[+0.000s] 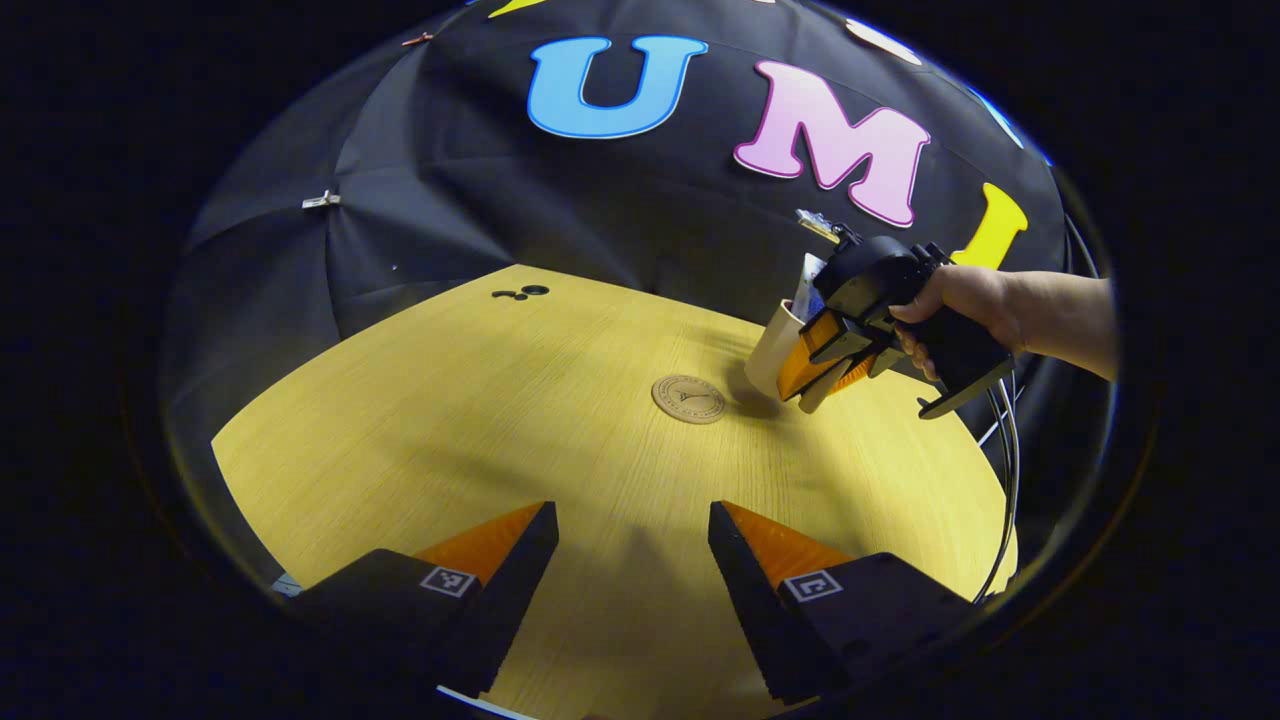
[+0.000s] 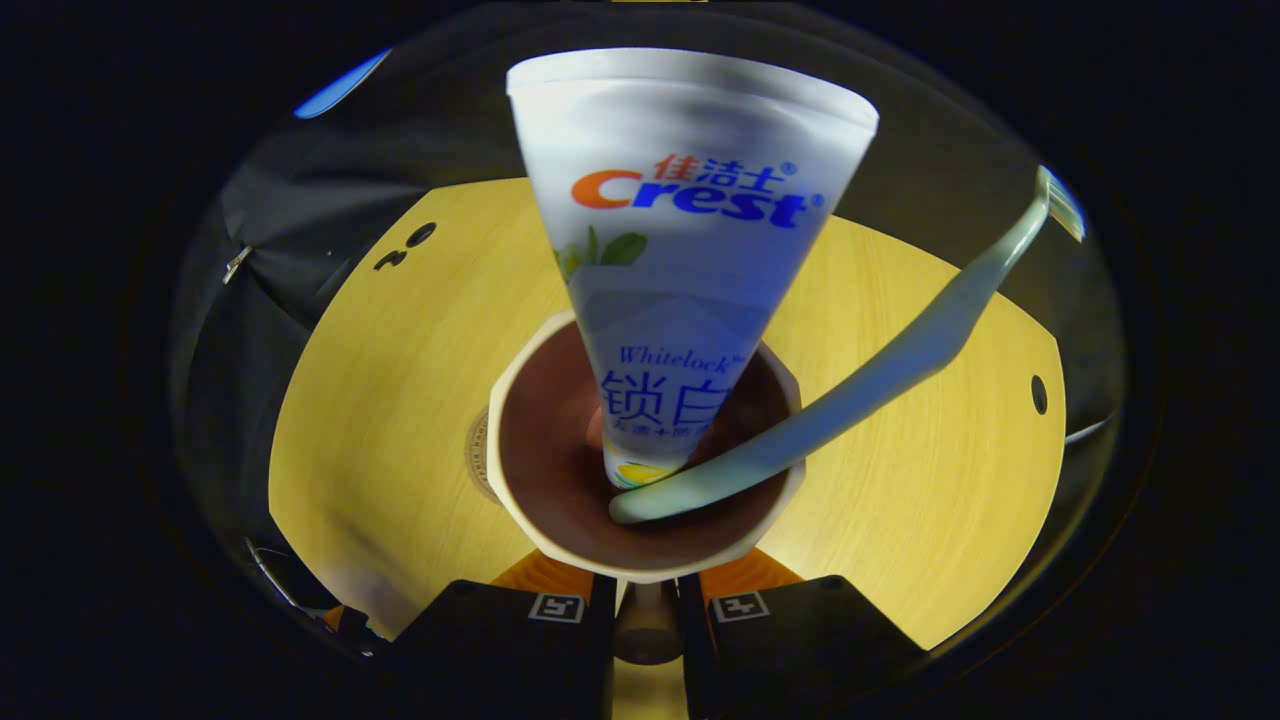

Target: Put the toothbrush and toothpaste on the desktop into the cup, then pick up the cup and place it on the coaster on the desktop.

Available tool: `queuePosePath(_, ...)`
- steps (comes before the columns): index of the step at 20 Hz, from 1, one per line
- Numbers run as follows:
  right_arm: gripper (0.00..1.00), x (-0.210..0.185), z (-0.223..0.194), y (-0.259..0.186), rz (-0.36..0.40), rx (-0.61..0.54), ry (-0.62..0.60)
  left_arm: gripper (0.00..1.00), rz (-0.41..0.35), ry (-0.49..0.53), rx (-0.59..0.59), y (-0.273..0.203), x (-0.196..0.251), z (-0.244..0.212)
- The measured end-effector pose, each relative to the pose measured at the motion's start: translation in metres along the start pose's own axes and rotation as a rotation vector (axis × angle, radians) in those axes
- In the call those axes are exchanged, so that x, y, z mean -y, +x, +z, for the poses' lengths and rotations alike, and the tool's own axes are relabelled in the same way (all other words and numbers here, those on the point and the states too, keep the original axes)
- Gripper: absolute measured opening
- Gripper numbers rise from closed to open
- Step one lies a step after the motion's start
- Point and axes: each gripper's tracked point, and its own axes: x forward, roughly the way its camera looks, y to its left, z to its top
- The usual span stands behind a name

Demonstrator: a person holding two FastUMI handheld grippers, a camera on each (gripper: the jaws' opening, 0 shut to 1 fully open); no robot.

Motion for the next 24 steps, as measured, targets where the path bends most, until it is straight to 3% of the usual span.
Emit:
queuePosePath(8,0.31,-0.056,-0.001,0.014,0.031,-0.017,-0.092,0.96,0.045,-0.054,-0.006,-0.025,-0.034,-0.013)
queuePosePath(19,0.29,-0.071,-0.016,0.027,-0.001,-0.056,-0.197,0.96,0.075,-0.068,-0.009,-0.041,-0.054,-0.017)
queuePosePath(22,0.31,-0.071,-0.019,0.028,-0.008,-0.078,-0.207,0.96,0.083,-0.075,-0.017,-0.047,-0.059,-0.022)
queuePosePath(23,0.37,-0.071,-0.017,0.027,-0.009,-0.07,-0.204,0.96,0.081,-0.077,-0.021,-0.048,-0.059,-0.023)
queuePosePath(24,0.31,-0.071,-0.02,0.029,-0.009,-0.074,-0.206,0.96,0.08,-0.079,-0.029,-0.05,-0.06,-0.024)
